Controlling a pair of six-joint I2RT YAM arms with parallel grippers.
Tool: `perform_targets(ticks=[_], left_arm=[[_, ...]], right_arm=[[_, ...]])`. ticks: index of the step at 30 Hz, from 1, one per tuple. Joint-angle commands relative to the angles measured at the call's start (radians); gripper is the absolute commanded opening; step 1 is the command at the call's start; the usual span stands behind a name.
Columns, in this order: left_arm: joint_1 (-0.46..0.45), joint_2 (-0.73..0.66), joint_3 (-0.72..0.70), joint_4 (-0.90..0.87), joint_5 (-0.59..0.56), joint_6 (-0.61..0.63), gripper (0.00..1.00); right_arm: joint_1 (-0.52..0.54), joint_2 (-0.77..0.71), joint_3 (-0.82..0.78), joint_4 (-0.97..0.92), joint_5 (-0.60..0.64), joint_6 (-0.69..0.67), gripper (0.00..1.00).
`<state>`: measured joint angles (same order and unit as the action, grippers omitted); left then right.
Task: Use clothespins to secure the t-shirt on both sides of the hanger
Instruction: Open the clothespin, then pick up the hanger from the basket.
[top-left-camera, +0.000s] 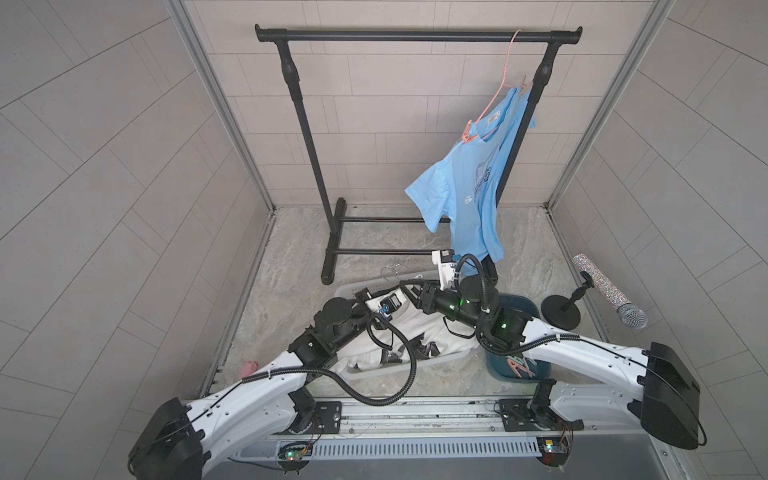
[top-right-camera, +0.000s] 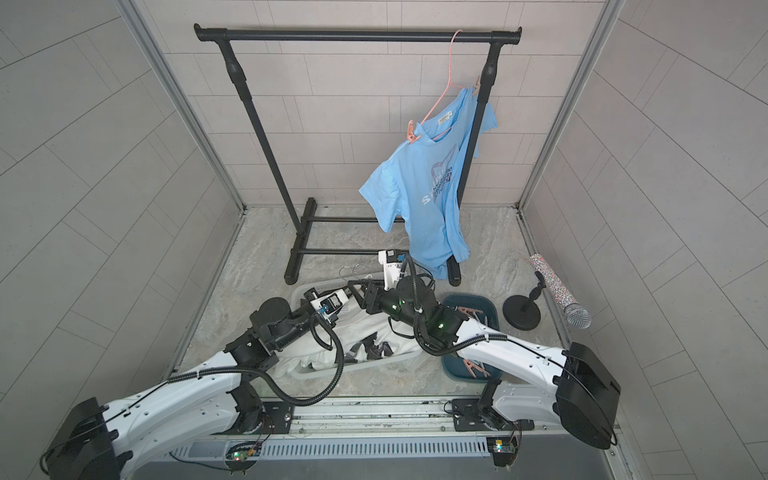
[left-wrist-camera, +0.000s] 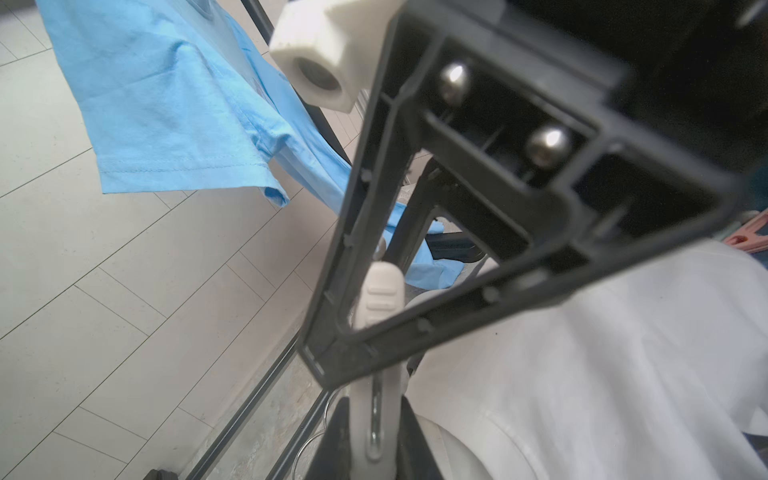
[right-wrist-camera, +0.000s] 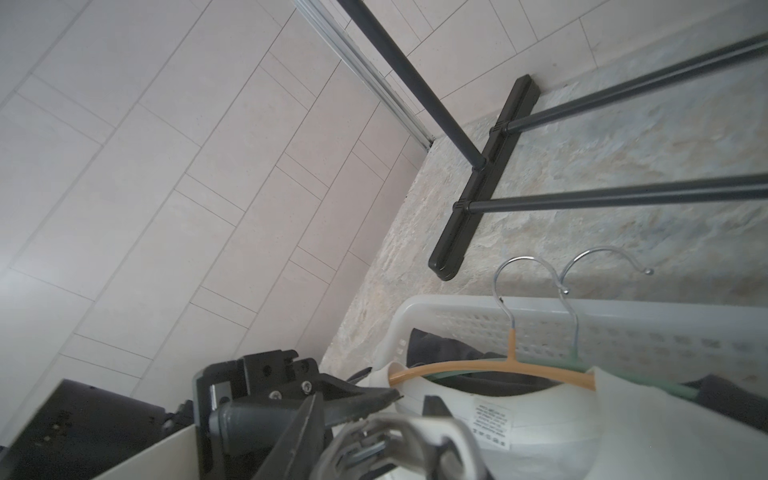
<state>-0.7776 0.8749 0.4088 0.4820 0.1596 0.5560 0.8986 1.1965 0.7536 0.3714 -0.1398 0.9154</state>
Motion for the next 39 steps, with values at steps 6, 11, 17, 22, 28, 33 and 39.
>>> perform_targets(ticks=[6, 11, 17, 22, 28, 33, 39], left_arm=[[-0.003, -0.013, -0.002, 0.030, 0.006, -0.042, 0.24], [-0.003, -0.035, -0.010, 0.089, -0.029, -0.153, 0.61], [0.016, -0.054, -0.017, 0.131, -0.088, -0.291, 0.67], [0.098, -0.050, 0.009, 0.088, -0.040, -0.420, 0.67], [0.191, 0.002, 0.131, -0.207, 0.099, -0.435, 0.67], [0.228, 0.026, 0.241, -0.437, 0.178, -0.398, 0.67], [0.241, 0.065, 0.355, -0.693, 0.118, -0.280, 0.65]], right_arm=[[0.004, -0.028, 0.024, 0.003, 0.013, -0.057, 0.14], [-0.014, -0.084, 0.056, -0.158, 0.079, -0.233, 0.02], [-0.132, -0.188, 0.036, -0.271, 0.050, -0.597, 0.00], [-0.328, -0.184, -0.014, -0.261, -0.243, -0.873, 0.00], [-0.374, -0.120, 0.002, -0.308, -0.310, -1.115, 0.00], [-0.374, -0.080, 0.061, -0.420, -0.327, -1.241, 0.00], [-0.374, -0.108, 0.052, -0.452, -0.316, -1.316, 0.00]])
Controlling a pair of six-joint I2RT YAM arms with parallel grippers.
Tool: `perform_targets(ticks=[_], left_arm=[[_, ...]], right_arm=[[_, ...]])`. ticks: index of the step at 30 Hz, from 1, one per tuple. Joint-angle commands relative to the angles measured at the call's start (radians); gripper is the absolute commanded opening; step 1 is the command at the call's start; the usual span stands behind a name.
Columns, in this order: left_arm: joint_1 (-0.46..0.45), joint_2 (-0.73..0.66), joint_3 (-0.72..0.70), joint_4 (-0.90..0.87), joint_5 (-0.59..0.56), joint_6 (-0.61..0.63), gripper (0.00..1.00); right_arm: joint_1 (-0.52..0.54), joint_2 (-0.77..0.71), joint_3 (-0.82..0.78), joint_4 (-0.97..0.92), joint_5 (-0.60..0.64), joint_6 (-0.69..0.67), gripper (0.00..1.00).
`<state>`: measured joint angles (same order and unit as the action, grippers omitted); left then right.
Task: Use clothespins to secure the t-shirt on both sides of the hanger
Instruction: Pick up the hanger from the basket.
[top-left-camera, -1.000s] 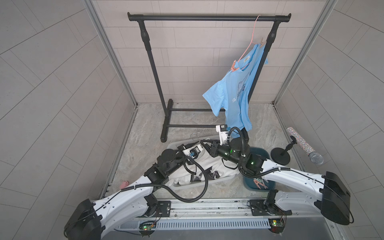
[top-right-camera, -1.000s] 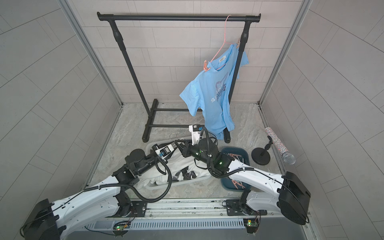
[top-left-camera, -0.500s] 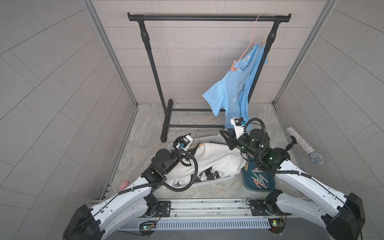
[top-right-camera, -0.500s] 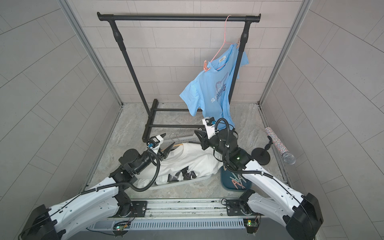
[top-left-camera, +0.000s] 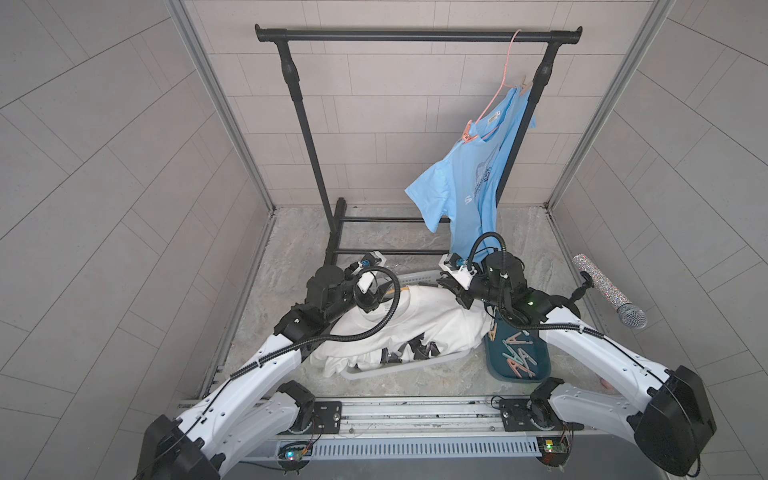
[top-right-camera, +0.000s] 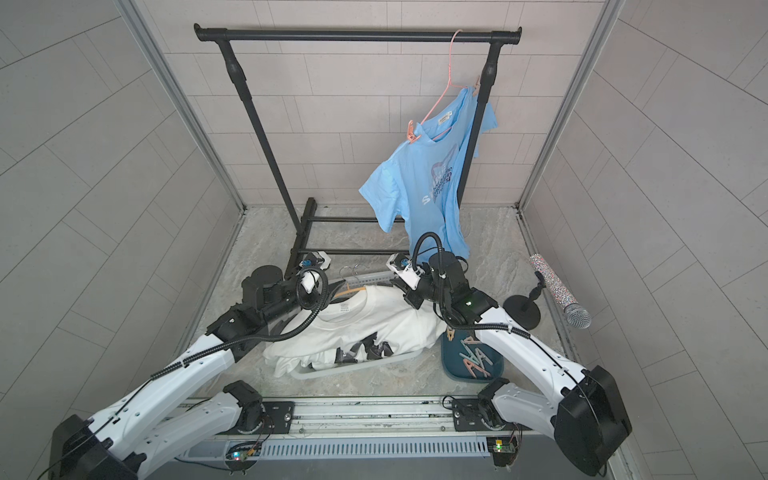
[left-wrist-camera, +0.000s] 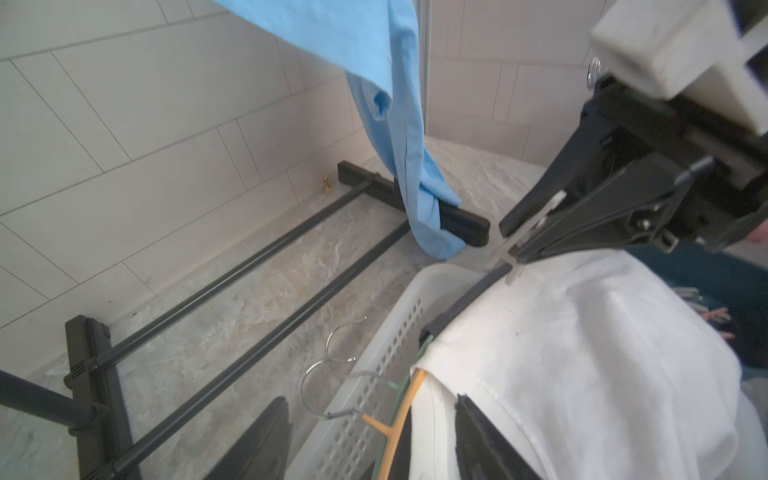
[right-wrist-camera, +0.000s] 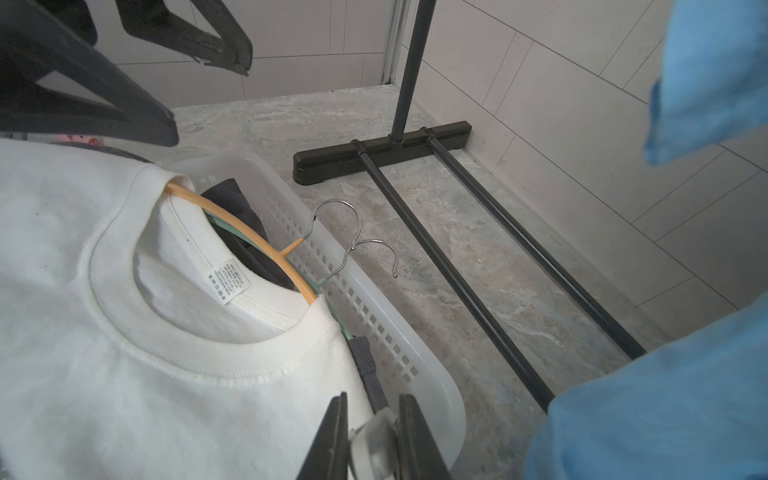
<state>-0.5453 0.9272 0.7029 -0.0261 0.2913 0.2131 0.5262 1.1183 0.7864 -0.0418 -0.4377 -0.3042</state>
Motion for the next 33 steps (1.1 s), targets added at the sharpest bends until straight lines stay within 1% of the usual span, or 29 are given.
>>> perform_targets(ticks=[1, 4, 7, 11, 14, 17, 21, 27, 33], left_arm=[[0.008, 0.018, 0.085, -0.225, -0.035, 0.083, 0.64], [0.008, 0.025, 0.125, -0.318, -0.111, 0.137, 0.63], [0.008, 0.029, 0.123, -0.367, -0.168, 0.196, 0.63], [0.008, 0.059, 0.128, -0.418, -0.178, 0.266, 0.62], [0.008, 0.101, 0.142, -0.435, -0.179, 0.267, 0.60], [0.008, 0.140, 0.153, -0.443, -0.194, 0.280, 0.56], [0.008, 0.188, 0.170, -0.466, -0.211, 0.330, 0.54], [0.008, 0.240, 0.185, -0.422, -0.146, 0.346, 0.52], [0.008, 0.310, 0.218, -0.428, -0.076, 0.371, 0.41]], right_arm=[[-0.003, -0.042, 0.010, -0.038, -0.018, -0.101, 0.00], [-0.002, -0.085, -0.028, -0.024, -0.018, -0.118, 0.00], [-0.002, -0.112, -0.049, -0.011, -0.007, -0.126, 0.00], [-0.003, -0.116, -0.045, 0.008, -0.007, -0.133, 0.00], [-0.003, -0.113, -0.056, 0.044, -0.024, -0.105, 0.00], [-0.002, -0.101, -0.056, 0.062, -0.054, -0.105, 0.00], [-0.002, -0.084, -0.067, 0.084, -0.055, -0.110, 0.00], [-0.003, -0.035, -0.064, 0.090, -0.077, -0.122, 0.00], [-0.003, 0.001, -0.055, 0.104, -0.099, -0.122, 0.00]])
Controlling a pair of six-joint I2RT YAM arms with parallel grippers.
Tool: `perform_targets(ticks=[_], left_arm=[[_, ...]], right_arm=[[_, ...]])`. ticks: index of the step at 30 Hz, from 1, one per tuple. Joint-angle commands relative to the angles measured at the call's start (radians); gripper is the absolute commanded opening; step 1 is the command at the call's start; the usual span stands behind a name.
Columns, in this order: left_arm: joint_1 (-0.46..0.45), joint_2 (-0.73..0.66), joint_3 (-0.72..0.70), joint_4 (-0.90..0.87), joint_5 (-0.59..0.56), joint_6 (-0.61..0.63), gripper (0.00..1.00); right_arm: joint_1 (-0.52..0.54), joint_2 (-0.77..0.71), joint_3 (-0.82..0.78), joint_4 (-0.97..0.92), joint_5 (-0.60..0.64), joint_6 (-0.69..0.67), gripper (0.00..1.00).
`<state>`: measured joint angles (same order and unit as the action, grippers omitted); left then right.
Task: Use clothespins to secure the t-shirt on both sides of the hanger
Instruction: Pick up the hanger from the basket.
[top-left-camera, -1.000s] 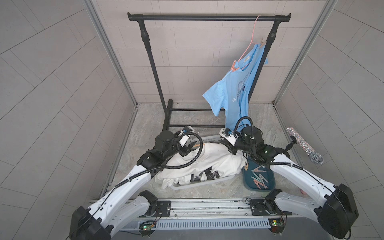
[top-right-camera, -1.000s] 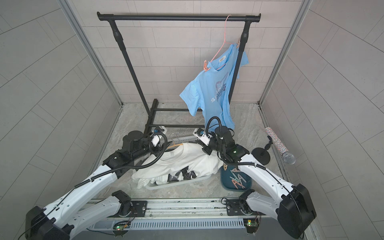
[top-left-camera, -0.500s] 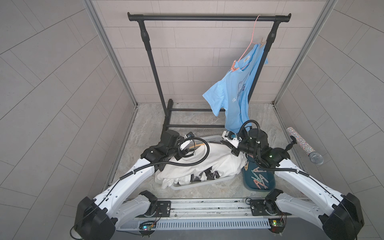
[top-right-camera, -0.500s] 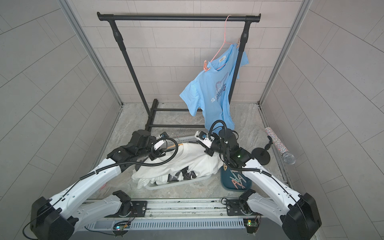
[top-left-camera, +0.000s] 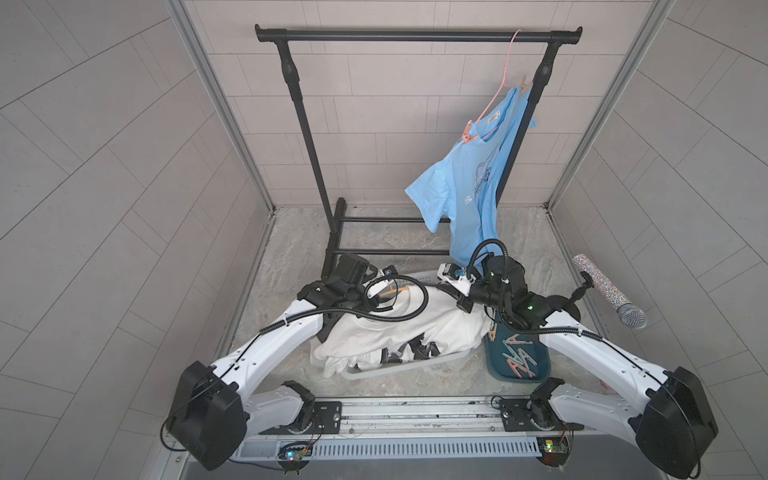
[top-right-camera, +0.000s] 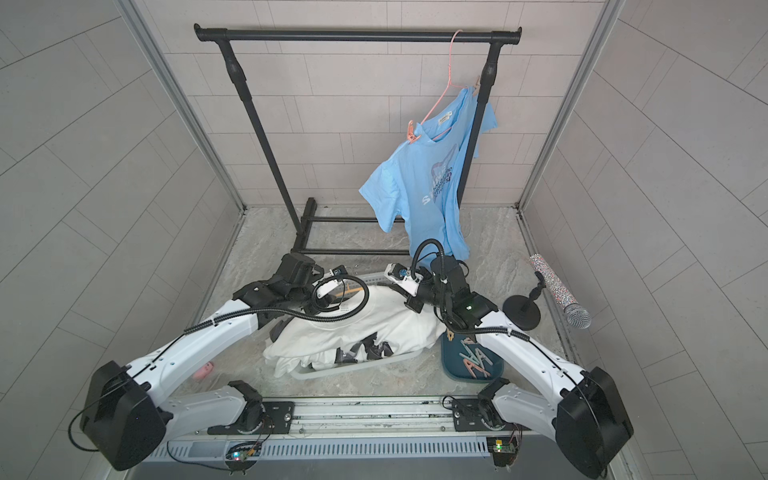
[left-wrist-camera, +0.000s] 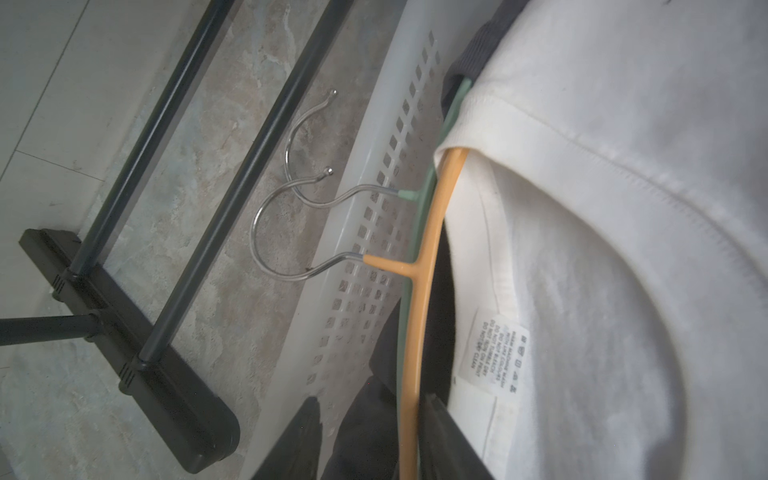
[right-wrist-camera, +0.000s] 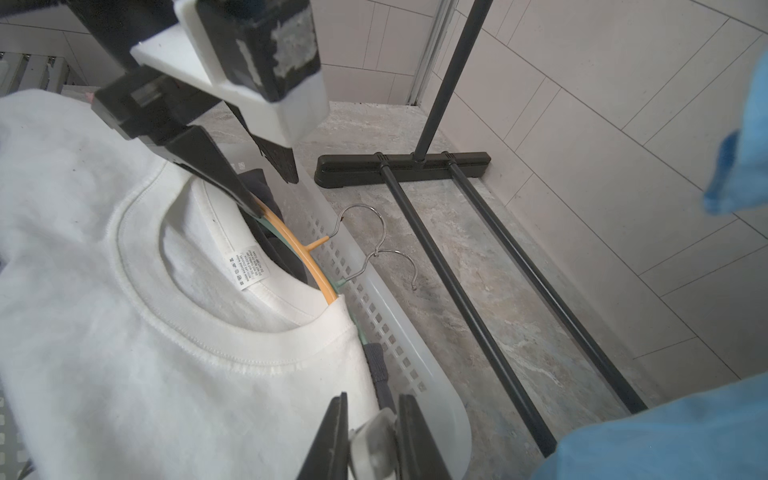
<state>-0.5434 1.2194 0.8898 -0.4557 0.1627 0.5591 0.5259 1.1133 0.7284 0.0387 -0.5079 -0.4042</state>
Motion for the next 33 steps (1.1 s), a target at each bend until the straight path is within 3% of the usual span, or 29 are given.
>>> perform_targets(ticks=[1, 8, 15, 26, 33], left_arm=[[0.006, 0.023, 0.030, 0.002, 0.064, 0.027, 0.40], [0.007, 0.041, 0.006, 0.010, 0.116, 0.055, 0.32], [0.007, 0.054, 0.003, 0.012, 0.151, 0.088, 0.13], [0.006, 0.038, -0.010, 0.032, 0.129, 0.133, 0.04], [0.007, -0.059, -0.070, 0.141, 0.155, 0.159, 0.00]], right_arm=[[-0.002, 0.007, 0.003, 0.024, -0.032, -0.022, 0.00], [-0.001, 0.013, 0.003, 0.029, -0.049, -0.021, 0.00], [-0.003, 0.039, 0.004, 0.066, -0.075, -0.002, 0.00], [-0.010, 0.042, 0.010, 0.074, -0.100, 0.012, 0.00], [-0.019, 0.047, 0.016, 0.107, -0.127, 0.050, 0.00]])
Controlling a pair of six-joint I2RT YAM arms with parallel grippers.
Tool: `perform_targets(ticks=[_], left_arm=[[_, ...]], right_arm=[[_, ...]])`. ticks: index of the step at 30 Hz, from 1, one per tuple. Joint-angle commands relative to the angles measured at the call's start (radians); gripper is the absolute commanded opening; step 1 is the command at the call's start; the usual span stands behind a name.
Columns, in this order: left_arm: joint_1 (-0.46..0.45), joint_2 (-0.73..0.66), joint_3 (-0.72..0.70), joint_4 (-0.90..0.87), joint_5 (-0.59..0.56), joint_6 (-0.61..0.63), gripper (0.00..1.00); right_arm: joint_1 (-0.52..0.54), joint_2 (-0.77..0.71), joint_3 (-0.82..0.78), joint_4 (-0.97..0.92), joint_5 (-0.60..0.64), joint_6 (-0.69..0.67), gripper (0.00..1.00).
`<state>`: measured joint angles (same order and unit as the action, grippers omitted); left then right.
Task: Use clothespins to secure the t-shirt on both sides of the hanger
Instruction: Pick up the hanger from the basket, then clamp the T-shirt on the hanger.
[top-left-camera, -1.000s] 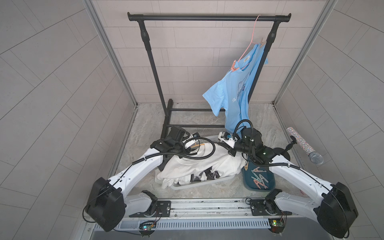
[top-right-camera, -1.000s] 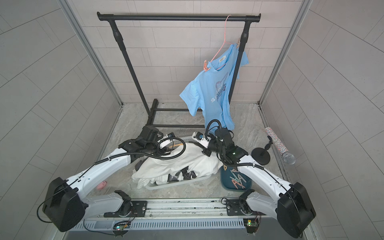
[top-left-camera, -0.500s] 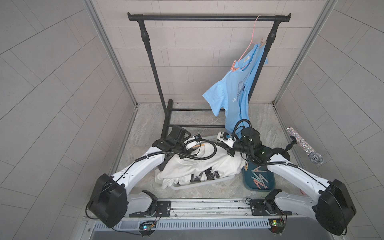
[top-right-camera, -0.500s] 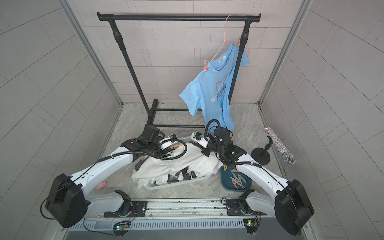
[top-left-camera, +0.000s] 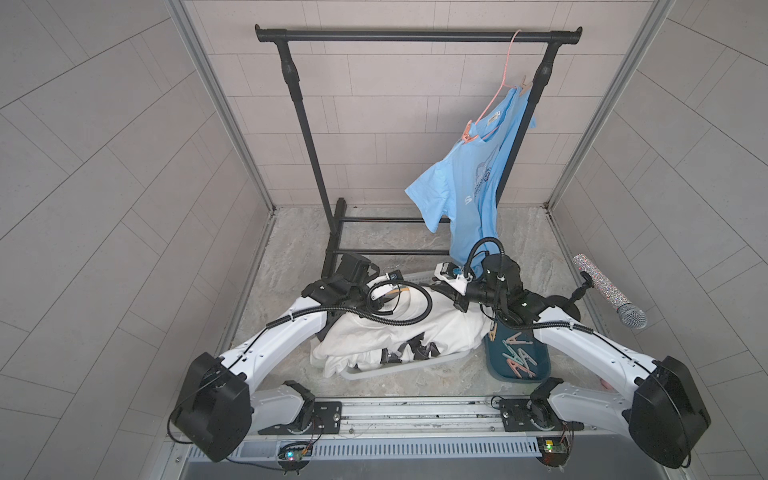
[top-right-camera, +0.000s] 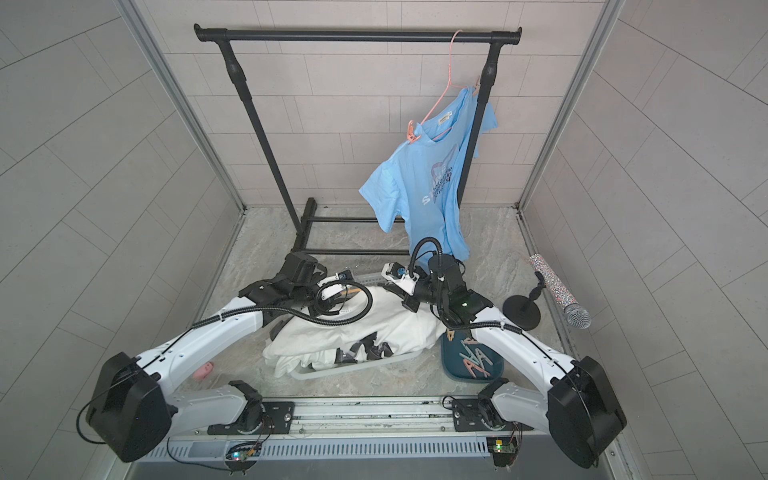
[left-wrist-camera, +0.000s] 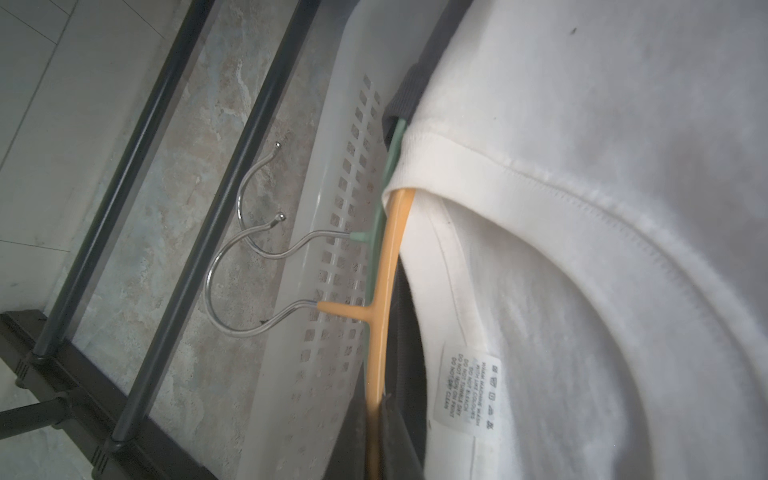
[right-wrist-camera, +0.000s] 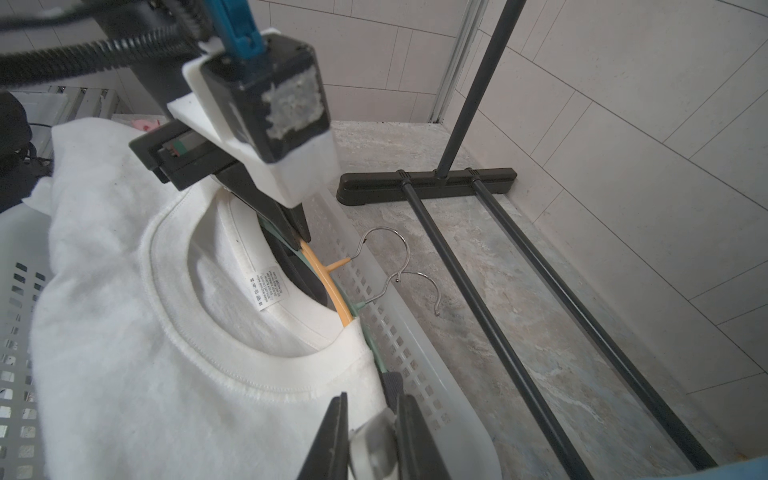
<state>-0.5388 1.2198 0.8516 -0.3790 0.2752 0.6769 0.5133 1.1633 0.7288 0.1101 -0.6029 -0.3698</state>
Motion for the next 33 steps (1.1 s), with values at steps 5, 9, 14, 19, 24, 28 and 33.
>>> perform_targets(ticks=[5, 9, 14, 19, 24, 28, 33], left_arm=[[0.002, -0.133, -0.116, 0.217, 0.068, 0.038, 0.00], [0.002, -0.142, -0.121, 0.249, 0.037, 0.048, 0.00], [0.002, -0.169, -0.138, 0.304, 0.026, 0.044, 0.00], [0.002, -0.199, -0.151, 0.336, 0.037, 0.037, 0.00], [0.002, -0.235, -0.170, 0.354, 0.065, 0.038, 0.00], [0.002, -0.255, -0.177, 0.379, 0.057, 0.021, 0.00], [0.002, -0.275, -0.195, 0.434, 0.086, -0.023, 0.00]], right_arm=[[-0.016, 0.011, 0.031, 0.069, -0.056, 0.046, 0.00], [-0.019, 0.019, 0.048, 0.080, -0.080, 0.062, 0.00], [-0.019, 0.030, 0.063, 0.072, -0.106, 0.081, 0.00], [-0.015, 0.053, 0.078, 0.063, -0.108, 0.083, 0.00], [-0.012, 0.074, 0.088, 0.080, -0.032, 0.084, 0.00], [-0.004, 0.088, 0.103, 0.052, -0.033, 0.081, 0.00], [0.017, 0.118, 0.103, 0.050, 0.035, 0.088, 0.00]])
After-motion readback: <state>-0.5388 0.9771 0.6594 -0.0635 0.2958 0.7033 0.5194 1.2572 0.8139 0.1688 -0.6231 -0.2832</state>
